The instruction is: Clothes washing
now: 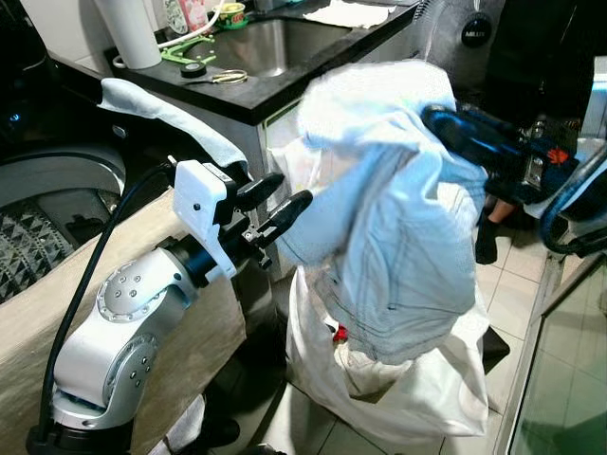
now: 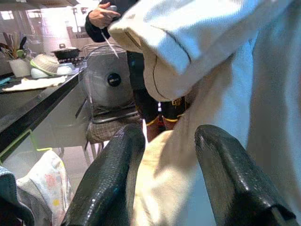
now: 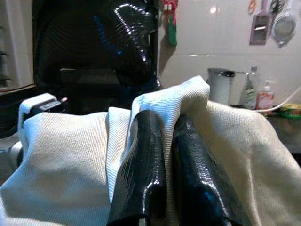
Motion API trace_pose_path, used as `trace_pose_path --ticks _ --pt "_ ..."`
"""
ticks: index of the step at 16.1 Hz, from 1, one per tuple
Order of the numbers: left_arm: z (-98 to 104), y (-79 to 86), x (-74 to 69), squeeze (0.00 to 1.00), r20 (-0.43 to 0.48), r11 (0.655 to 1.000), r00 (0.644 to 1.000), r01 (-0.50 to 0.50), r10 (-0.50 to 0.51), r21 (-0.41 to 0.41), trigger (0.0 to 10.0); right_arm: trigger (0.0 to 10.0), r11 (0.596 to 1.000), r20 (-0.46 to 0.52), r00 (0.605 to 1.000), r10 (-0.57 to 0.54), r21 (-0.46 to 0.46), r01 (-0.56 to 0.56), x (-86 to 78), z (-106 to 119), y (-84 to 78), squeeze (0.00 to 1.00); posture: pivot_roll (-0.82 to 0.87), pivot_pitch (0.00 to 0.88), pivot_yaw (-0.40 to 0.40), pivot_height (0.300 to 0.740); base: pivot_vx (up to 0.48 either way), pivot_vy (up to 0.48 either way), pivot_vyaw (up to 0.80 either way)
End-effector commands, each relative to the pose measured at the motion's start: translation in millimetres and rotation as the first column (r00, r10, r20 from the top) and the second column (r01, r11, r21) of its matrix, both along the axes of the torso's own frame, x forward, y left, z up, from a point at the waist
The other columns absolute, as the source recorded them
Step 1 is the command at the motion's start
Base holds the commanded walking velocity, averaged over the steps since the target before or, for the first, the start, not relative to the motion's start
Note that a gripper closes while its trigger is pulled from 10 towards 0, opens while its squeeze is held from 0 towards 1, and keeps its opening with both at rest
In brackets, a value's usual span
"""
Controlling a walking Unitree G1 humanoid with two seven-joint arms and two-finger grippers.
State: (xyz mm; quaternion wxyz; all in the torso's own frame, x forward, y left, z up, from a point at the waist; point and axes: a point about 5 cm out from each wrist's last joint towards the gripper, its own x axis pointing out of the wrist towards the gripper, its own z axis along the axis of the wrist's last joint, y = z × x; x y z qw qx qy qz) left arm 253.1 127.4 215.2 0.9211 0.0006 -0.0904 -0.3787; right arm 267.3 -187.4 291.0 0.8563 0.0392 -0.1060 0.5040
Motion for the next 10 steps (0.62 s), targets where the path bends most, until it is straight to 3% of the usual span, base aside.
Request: trace_pose_path --ticks 1,6,10 --pt "0.5 0.9 -3.1 0.00 0.001 1.000 1.000 0.002 -0.002 0.015 10.0 10.0 0.999 0.034 0.999 0.042 -0.008 -0.042 -3.5 7.5 1.6 0.00 -0.04 0.000 0.073 0.740 0.000 0.000 0.00" --pt "0.1 2.2 -4.0 0.00 -0.001 1.000 1.000 0.000 0.000 0.014 10.0 10.0 0.989 0.056 0.990 0.129 -0.086 -0.124 -12.2 13.4 4.7 0.00 -0.04 0.000 0.069 0.740 0.000 0.000 0.00" --pt "-2.5 0.0 -7.9 0.00 -0.017 0.999 1.000 0.025 -0.025 0.021 10.0 10.0 0.965 0.032 0.995 0.090 -0.251 -0.079 -26.8 11.0 -2.0 0.00 -0.04 0.000 0.061 0.740 0.000 0.000 0.00"
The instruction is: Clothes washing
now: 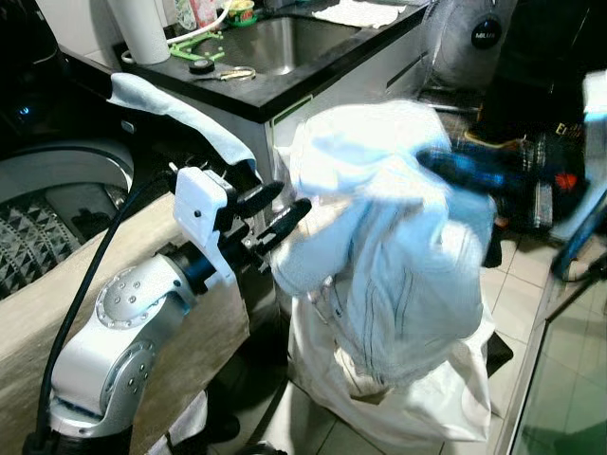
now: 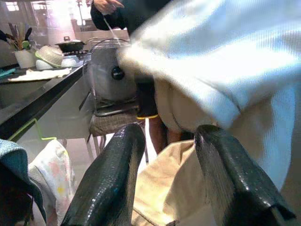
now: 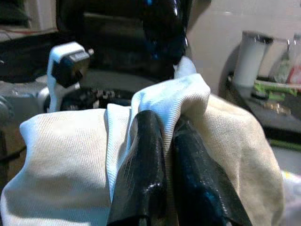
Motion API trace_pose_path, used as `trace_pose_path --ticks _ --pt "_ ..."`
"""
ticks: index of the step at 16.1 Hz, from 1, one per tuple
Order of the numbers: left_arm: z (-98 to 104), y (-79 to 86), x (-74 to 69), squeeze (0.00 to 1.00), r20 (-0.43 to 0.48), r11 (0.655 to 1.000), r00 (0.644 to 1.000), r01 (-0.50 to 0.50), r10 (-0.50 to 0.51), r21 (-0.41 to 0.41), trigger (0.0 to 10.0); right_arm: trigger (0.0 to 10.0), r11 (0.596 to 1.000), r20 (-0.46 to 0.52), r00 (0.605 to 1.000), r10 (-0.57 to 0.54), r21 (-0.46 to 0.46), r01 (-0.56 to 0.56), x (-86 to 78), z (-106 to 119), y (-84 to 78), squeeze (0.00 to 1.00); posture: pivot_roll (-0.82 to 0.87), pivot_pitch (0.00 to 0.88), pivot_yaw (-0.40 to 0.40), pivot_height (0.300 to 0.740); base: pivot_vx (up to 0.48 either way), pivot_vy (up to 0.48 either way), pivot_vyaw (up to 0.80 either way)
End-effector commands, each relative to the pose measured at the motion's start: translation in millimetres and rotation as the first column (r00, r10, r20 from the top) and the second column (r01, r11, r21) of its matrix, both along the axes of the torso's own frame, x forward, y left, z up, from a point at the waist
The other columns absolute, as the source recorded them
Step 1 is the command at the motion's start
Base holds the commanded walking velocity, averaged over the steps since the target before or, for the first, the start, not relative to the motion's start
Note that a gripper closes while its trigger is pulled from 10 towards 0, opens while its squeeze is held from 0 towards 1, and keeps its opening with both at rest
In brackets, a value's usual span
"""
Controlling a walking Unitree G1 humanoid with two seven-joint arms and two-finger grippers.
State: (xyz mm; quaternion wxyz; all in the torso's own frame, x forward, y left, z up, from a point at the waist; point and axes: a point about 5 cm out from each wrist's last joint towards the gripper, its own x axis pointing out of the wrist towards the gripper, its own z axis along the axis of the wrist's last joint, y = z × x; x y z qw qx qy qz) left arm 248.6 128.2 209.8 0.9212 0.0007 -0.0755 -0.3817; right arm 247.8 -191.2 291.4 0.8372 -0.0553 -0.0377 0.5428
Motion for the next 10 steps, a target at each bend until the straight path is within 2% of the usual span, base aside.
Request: trace_pose_path --ticks 1,3,4,7,10 --pt "2.6 -1.1 -4.2 0.00 0.007 1.000 1.000 0.025 -0.026 0.010 10.0 10.0 0.999 0.067 0.998 0.005 -0.035 -0.003 -11.0 14.2 -1.9 0.00 -0.04 0.000 0.061 0.740 0.000 0.000 0.00" --pt "2.7 -0.2 -3.6 0.00 0.007 1.000 1.000 0.019 -0.019 0.006 10.0 10.0 0.989 0.124 0.982 -0.140 -0.022 0.144 -5.8 28.6 -17.2 0.00 -0.05 0.000 0.064 0.740 0.000 0.000 0.00" --pt "2.8 -0.7 -2.8 0.00 0.007 1.000 1.000 0.020 -0.020 0.006 10.0 10.0 0.966 0.152 0.955 -0.256 0.010 0.257 -0.9 40.5 -33.5 0.00 -0.05 0.000 0.068 0.740 0.000 0.000 0.00" --pt "3.2 -2.5 -1.5 0.00 0.007 1.000 1.000 0.030 -0.030 0.005 10.0 10.0 0.944 0.179 0.929 -0.324 -0.003 0.330 -0.9 46.9 -48.0 0.00 -0.06 0.000 0.075 0.740 0.000 0.000 0.00" --pt "3.3 -2.9 -0.7 0.00 0.007 1.000 0.999 0.031 -0.031 0.002 10.0 10.0 0.931 0.180 0.913 -0.365 0.050 0.362 -1.9 57.6 -54.5 0.00 -0.06 0.000 0.076 0.740 0.000 0.000 0.00"
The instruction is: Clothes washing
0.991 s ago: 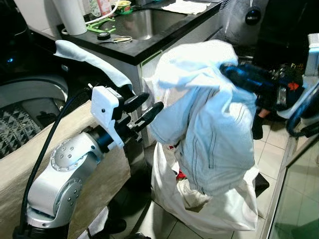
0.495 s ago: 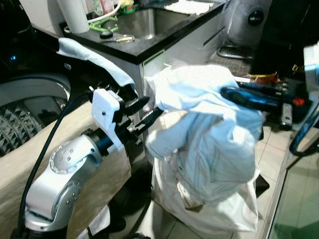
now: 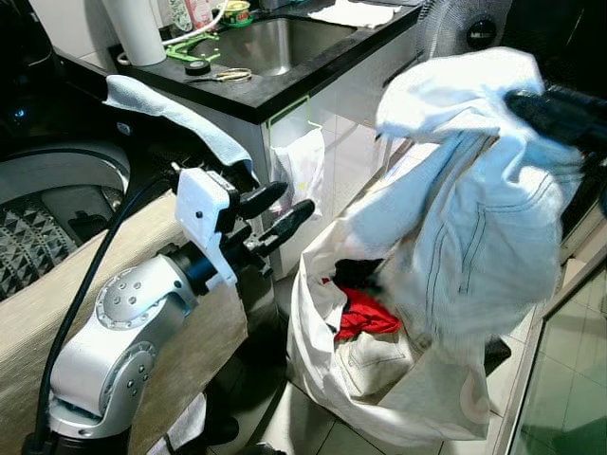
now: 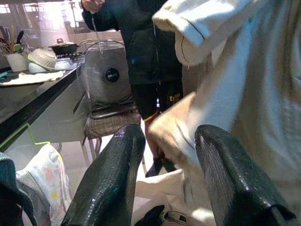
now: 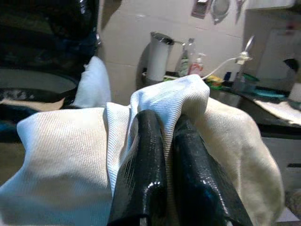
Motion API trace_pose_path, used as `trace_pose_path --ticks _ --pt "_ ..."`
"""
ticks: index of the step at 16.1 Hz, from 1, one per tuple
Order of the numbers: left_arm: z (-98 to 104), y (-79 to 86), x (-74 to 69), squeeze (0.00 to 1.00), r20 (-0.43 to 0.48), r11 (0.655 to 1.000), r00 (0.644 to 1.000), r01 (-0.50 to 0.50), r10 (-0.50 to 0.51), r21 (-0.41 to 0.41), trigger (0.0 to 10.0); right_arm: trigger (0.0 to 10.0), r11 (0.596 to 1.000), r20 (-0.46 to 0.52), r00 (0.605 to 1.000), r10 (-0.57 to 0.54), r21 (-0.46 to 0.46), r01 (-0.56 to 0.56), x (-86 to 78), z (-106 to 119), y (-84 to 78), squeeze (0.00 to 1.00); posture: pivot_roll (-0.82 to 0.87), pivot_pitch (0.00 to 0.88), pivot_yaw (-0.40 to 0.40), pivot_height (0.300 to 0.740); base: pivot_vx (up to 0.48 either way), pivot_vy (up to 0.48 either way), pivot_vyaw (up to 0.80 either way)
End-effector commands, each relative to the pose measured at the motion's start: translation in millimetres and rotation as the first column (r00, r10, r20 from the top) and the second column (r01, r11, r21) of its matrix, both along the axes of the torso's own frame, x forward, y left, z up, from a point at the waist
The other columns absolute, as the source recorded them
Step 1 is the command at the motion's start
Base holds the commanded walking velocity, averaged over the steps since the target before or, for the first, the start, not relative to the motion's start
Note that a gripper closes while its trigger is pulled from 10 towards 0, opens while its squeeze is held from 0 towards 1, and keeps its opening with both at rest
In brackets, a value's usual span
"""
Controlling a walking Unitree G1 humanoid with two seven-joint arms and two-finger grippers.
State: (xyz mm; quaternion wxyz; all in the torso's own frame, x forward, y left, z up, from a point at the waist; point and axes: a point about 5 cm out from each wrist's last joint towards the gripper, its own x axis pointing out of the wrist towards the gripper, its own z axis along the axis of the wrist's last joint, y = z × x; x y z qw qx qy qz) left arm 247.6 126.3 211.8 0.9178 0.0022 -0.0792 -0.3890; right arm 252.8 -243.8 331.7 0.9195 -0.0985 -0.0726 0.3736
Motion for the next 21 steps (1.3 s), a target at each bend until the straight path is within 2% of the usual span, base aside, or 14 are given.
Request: trace_pose_path --ticks 1,3,6,8,11,13,14,16,17,18,19,20,21 --pt "1.0 -1.4 0.2 0.00 -0.003 1.000 1.000 0.017 -0.017 0.000 10.0 10.0 0.999 0.061 0.998 -0.032 0.009 0.031 -4.1 14.1 -4.6 0.00 -0.06 0.001 0.077 0.740 0.000 0.000 0.00" --pt "-0.2 -2.8 -0.2 0.00 -0.007 1.000 1.000 0.021 -0.021 0.000 10.0 10.0 0.998 0.011 0.998 -0.069 -0.008 0.069 0.5 -1.6 -5.2 0.00 -0.06 0.004 0.080 0.740 0.000 0.000 0.00" --pt "-2.1 -7.5 -2.1 0.00 -0.020 0.999 0.999 0.040 -0.040 -0.003 10.0 10.0 0.991 -0.130 0.983 -0.131 -0.051 0.126 3.9 -46.3 -9.3 0.00 -0.06 0.013 0.084 0.740 0.000 0.000 0.00" --pt "-2.7 -8.6 -2.6 0.00 -0.021 0.999 0.999 0.042 -0.042 -0.003 10.0 10.0 0.978 -0.170 0.966 -0.196 -0.100 0.181 6.2 -64.3 -15.4 0.00 -0.06 0.017 0.087 0.740 0.000 0.000 0.00" --pt "-3.8 -11.4 -3.2 0.00 -0.026 0.999 0.998 0.053 -0.053 -0.006 10.0 10.0 0.962 -0.229 0.936 -0.267 -0.127 0.244 7.6 -92.6 -23.2 0.00 -0.06 0.017 0.094 0.740 0.000 0.000 0.00" --pt "-4.2 -14.3 -2.9 0.00 -0.027 0.998 0.998 0.062 -0.062 -0.007 10.0 10.0 0.917 -0.263 0.881 -0.393 -0.182 0.355 13.5 -117.5 -35.4 0.00 -0.06 0.017 0.098 0.740 0.000 0.000 0.00" --pt "-4.1 -16.0 -3.2 0.00 -0.027 0.998 0.997 0.067 -0.067 -0.010 10.0 10.0 0.881 -0.270 0.840 -0.471 -0.192 0.433 17.7 -128.9 -42.0 0.00 -0.06 0.017 0.103 0.740 0.000 0.000 0.00" --pt "-4.1 -17.9 -3.3 0.00 -0.028 0.997 0.996 0.079 -0.079 -0.010 10.0 10.0 0.819 -0.251 0.780 -0.573 -0.159 0.551 26.5 -137.4 -45.9 0.00 -0.06 0.015 0.111 0.740 0.000 0.000 0.00" --pt "-3.8 -18.2 -2.7 0.00 -0.027 0.997 0.996 0.080 -0.081 -0.009 10.0 10.0 0.812 -0.258 0.771 -0.582 -0.135 0.568 29.2 -139.3 -45.8 0.00 -0.06 0.013 0.113 0.740 0.000 0.000 0.00" --pt "-3.1 -18.2 -1.8 0.00 -0.025 0.997 0.996 0.083 -0.083 -0.008 10.0 10.0 0.834 -0.274 0.790 -0.549 -0.118 0.539 30.8 -142.4 -40.2 0.00 -0.06 0.013 0.116 0.740 0.000 0.000 0.00" --pt "-2.4 -18.1 -0.9 0.00 -0.021 0.996 0.996 0.086 -0.086 -0.004 10.0 10.0 0.881 -0.295 0.831 -0.472 -0.138 0.452 29.3 -148.7 -26.9 0.00 -0.06 0.011 0.118 0.740 0.000 0.000 0.00" --pt "-2.1 -18.7 -0.6 0.00 -0.020 0.996 0.996 0.091 -0.091 -0.003 10.0 10.0 0.902 -0.323 0.842 -0.432 -0.160 0.401 27.8 -156.4 -20.1 0.00 -0.06 0.008 0.120 0.740 0.000 0.000 0.00" --pt "-2.2 -19.1 -0.5 0.00 -0.021 0.996 0.996 0.092 -0.092 -0.003 10.0 10.0 0.896 -0.323 0.836 -0.444 -0.180 0.407 28.4 -159.7 -20.4 0.00 -0.06 0.008 0.120 0.740 0.000 0.000 0.00"
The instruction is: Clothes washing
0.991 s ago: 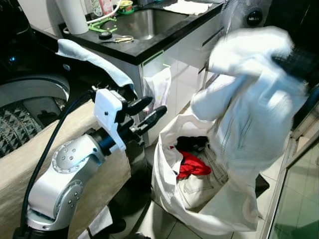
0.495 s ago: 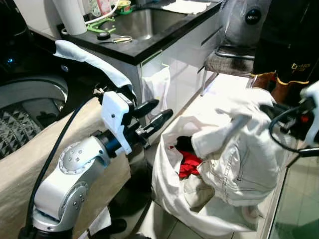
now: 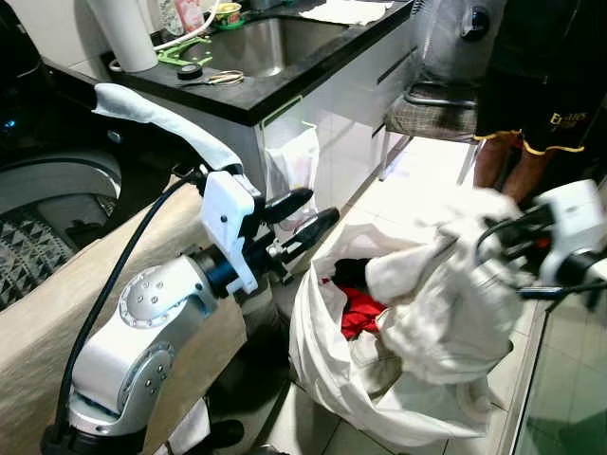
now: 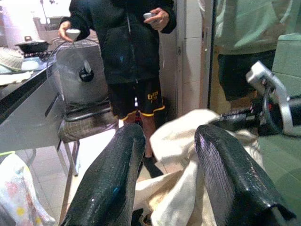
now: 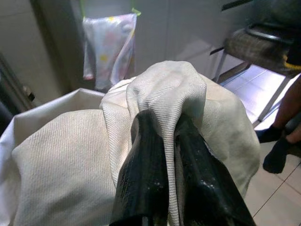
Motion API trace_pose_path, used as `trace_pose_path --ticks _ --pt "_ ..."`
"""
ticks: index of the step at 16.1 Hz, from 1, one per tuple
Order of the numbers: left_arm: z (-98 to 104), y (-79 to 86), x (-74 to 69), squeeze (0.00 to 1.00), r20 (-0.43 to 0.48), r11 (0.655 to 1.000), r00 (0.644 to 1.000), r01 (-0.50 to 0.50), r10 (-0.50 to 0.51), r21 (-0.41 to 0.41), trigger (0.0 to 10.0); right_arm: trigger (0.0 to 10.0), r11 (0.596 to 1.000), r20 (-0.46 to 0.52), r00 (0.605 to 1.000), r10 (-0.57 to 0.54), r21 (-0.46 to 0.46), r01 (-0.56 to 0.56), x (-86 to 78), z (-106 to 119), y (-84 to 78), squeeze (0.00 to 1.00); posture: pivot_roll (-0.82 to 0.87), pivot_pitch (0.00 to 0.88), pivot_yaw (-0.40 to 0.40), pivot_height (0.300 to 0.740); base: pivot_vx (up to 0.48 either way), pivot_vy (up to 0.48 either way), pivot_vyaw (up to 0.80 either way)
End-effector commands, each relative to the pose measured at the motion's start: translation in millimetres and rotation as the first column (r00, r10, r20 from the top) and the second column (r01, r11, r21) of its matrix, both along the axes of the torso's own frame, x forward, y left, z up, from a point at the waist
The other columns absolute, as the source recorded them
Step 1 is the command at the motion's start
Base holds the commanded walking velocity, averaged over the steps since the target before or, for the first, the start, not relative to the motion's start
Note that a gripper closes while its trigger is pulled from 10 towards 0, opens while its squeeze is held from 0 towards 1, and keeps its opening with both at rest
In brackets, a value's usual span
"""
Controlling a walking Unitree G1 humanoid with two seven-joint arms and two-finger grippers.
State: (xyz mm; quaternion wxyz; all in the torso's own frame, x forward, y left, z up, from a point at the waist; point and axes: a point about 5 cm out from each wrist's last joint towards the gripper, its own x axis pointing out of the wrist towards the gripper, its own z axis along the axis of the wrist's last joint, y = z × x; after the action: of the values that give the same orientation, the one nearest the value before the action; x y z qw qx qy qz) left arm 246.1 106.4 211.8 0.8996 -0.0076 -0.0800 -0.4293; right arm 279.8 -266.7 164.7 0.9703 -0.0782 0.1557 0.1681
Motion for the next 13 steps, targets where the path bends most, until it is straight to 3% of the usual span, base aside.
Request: trace_pose_path --ticks 1,2,3,4,5,7,9,12,13 --pt "-2.7 -0.6 1.3 0.00 -0.021 1.000 1.000 0.006 -0.005 0.013 10.0 10.0 0.996 0.043 0.997 -0.068 -0.054 0.070 7.1 1.5 -3.6 0.00 -0.07 0.007 0.122 0.740 0.000 0.000 0.00" --pt "-3.6 -1.7 1.7 0.00 -0.025 1.000 1.000 0.006 -0.005 0.015 10.0 10.0 0.984 0.062 0.982 -0.177 -0.017 0.178 14.0 -0.5 -8.6 0.00 -0.07 0.006 0.125 0.740 0.000 0.000 0.00" --pt "-4.0 -2.2 1.9 0.00 -0.027 1.000 1.000 0.006 -0.005 0.015 10.0 10.0 0.988 0.066 0.985 -0.157 0.020 0.156 15.4 -1.2 -1.9 0.00 -0.07 0.005 0.126 0.740 0.000 0.000 0.00" --pt "-3.8 -2.2 2.9 0.00 -0.023 1.000 1.000 0.002 -0.001 0.018 10.0 10.0 0.999 0.048 0.998 0.046 0.020 -0.047 7.2 -5.7 24.8 0.00 -0.07 0.005 0.127 0.740 0.000 0.000 0.00" --pt "-3.1 -2.1 3.9 0.00 -0.021 1.000 1.000 0.000 0.001 0.018 10.0 10.0 0.980 0.021 0.980 0.199 0.019 -0.199 -2.8 -11.4 45.1 0.00 -0.07 0.005 0.127 0.740 0.000 0.000 0.00" --pt "-2.7 -2.5 5.1 0.00 -0.020 1.000 1.000 -0.003 0.004 0.018 10.0 10.0 0.959 -0.012 0.959 0.283 0.029 -0.282 -11.8 -23.0 61.7 0.00 -0.07 0.010 0.127 0.740 0.000 0.000 0.00" --pt "-5.8 -3.3 4.6 0.00 -0.020 0.999 1.000 0.000 0.001 0.034 10.0 10.0 0.963 -0.035 0.962 0.271 0.004 -0.271 -11.9 -32.3 64.0 0.00 -0.07 0.015 0.128 0.740 0.000 0.000 0.00" --pt "-26.2 0.9 -3.5 0.00 -0.063 0.989 0.996 0.069 -0.061 0.131 10.0 10.0 0.967 -0.090 0.964 0.249 -0.040 -0.253 -17.7 -47.9 58.8 0.00 -0.06 0.017 0.123 0.740 0.000 0.000 0.00" --pt "-36.4 3.8 -2.2 0.00 -0.059 0.977 0.997 0.054 -0.042 0.208 10.0 10.0 0.972 -0.097 0.969 0.225 -0.040 -0.230 -17.9 -50.9 55.2 0.00 -0.06 0.019 0.117 0.740 0.000 0.000 0.00"
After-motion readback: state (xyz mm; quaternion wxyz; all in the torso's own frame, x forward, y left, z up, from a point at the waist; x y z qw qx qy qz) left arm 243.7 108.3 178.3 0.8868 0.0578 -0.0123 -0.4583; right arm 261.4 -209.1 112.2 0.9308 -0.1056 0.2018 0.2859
